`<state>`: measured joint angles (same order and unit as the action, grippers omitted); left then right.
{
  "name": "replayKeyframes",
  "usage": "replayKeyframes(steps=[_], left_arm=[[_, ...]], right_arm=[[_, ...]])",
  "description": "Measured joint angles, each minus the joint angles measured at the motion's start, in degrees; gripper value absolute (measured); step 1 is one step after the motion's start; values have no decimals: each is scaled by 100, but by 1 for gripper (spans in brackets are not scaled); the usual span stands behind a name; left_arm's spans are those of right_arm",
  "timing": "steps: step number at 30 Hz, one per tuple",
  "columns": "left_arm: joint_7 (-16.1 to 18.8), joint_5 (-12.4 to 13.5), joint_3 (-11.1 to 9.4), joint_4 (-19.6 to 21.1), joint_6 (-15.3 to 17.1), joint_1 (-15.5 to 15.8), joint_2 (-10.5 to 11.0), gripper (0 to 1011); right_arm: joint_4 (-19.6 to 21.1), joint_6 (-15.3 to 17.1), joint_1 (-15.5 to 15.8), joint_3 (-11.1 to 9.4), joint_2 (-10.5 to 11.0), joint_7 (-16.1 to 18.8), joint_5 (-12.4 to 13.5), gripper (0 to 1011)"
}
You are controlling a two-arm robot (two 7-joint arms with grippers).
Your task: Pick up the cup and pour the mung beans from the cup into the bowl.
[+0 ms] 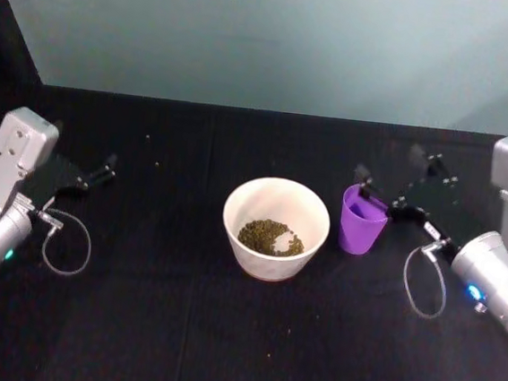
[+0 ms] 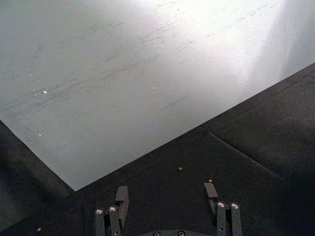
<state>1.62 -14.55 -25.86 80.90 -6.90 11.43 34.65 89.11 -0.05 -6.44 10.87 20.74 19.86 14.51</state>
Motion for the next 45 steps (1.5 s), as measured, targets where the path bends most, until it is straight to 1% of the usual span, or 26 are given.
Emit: replayKeyframes(steps=[1,3,4,5,6,8,9,10,13,14,17,20,23,25,26,45], left_arm=[[0,0,0,0,0,0,0,1000],[0,0,0,0,0,0,0,1000],[0,0,0,0,0,0,0,1000],[0,0,0,0,0,0,0,1000],[0,0,0,0,0,0,0,1000],[0,0,0,0,0,0,0,1000],[0,0,0,0,0,0,0,1000],[0,0,0,0,0,0,0,1000],[0,0,0,0,0,0,0,1000],[0,0,0,0,0,0,0,1000],[0,0,0,0,0,0,0,1000],[0,0,0,0,0,0,0,1000],[0,0,0,0,0,0,0,1000],[0,0,0,0,0,0,0,1000],[0,0,0,0,0,0,0,1000],[0,0,0,0,0,0,0,1000]], right_arm=[[136,3,70,-55,-9,-146,-16,1003],[257,17,134,-106,-26,-299,-69,1003],[377,63,207,-153,-57,-506,-175,1003],[433,93,243,-175,-77,-638,-248,1003],[521,131,323,-224,-140,-920,-444,1003],[567,129,388,-262,-219,-1185,-633,1003],[576,102,422,-281,-267,-1339,-753,1003],[566,-7,474,-314,-369,-1668,-989,1003],[464,-219,517,-348,-531,-2122,-1340,1003],[362,-353,518,-373,-618,-2345,-1520,1003],[155,-542,488,-443,-727,-2590,-1705,1003],[14,-629,460,-512,-791,-2673,-1773,1003],[-71,-682,437,-562,-826,-2669,-1801,1003],[-107,-705,428,-580,-823,-2558,-1753,1003],[-140,-722,418,-596,-813,-2416,-1671,1003],[-116,-724,428,-584,-823,-2516,-1738,1003]])
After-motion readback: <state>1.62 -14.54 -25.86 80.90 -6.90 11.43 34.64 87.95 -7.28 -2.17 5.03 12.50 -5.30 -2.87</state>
